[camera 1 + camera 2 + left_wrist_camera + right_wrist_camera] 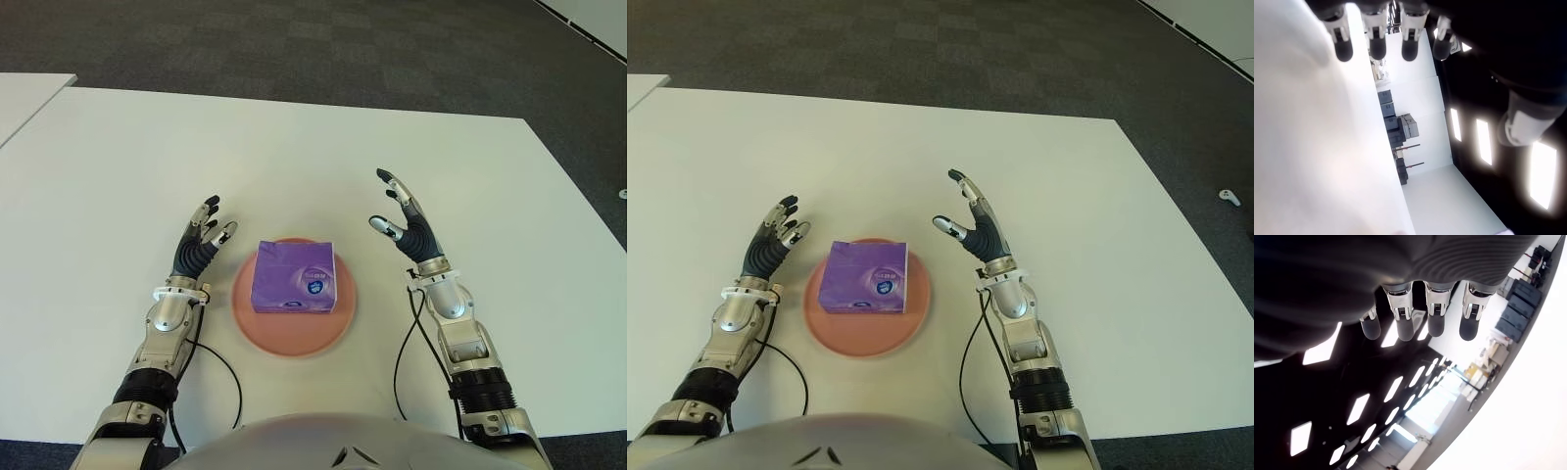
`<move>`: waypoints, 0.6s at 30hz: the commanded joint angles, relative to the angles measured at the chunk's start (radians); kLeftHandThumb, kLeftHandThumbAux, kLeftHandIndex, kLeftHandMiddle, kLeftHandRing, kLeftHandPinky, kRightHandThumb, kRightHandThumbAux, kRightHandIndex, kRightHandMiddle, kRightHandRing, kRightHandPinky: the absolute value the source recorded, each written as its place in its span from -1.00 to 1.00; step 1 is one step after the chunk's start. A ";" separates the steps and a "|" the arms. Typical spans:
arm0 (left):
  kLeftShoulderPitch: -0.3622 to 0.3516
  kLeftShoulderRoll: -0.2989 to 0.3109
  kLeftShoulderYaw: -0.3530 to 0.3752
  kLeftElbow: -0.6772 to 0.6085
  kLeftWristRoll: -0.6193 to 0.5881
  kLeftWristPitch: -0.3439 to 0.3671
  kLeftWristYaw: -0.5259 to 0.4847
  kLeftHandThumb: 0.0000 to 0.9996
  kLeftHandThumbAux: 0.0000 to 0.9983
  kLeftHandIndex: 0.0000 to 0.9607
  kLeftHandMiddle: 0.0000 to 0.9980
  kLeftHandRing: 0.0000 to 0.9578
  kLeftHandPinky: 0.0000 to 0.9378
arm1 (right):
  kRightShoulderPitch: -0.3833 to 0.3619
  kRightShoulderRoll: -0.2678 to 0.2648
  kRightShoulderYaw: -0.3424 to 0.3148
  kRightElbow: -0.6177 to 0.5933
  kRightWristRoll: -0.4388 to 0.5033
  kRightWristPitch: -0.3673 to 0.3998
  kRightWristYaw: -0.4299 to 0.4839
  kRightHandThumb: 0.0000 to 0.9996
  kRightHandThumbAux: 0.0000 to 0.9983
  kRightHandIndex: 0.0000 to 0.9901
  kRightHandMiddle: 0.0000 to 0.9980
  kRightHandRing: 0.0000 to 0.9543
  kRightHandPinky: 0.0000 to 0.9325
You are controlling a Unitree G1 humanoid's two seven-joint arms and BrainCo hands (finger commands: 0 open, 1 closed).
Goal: Put the tissue paper into the plate.
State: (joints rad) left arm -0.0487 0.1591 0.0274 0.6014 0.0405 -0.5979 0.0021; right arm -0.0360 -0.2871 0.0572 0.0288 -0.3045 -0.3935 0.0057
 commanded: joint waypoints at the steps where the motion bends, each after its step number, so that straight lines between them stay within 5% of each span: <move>1: 0.098 -0.021 -0.012 0.063 0.021 0.029 0.005 -1.00 0.01 -1.00 -1.00 -1.00 -1.00 | 0.011 0.006 -0.006 0.009 0.017 -0.010 -0.001 -0.68 -0.52 -1.00 -1.00 -1.00 -1.00; 18: 0.104 -0.019 -0.013 0.051 0.015 0.017 -0.006 -1.00 0.03 -1.00 -1.00 -1.00 -1.00 | 0.018 0.008 -0.007 -0.003 0.016 -0.009 0.001 -0.68 -0.52 -1.00 -1.00 -1.00 -1.00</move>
State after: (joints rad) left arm -0.0394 0.1595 0.0262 0.5919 0.0412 -0.5999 0.0022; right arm -0.0357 -0.2837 0.0562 0.0275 -0.3046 -0.4000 0.0057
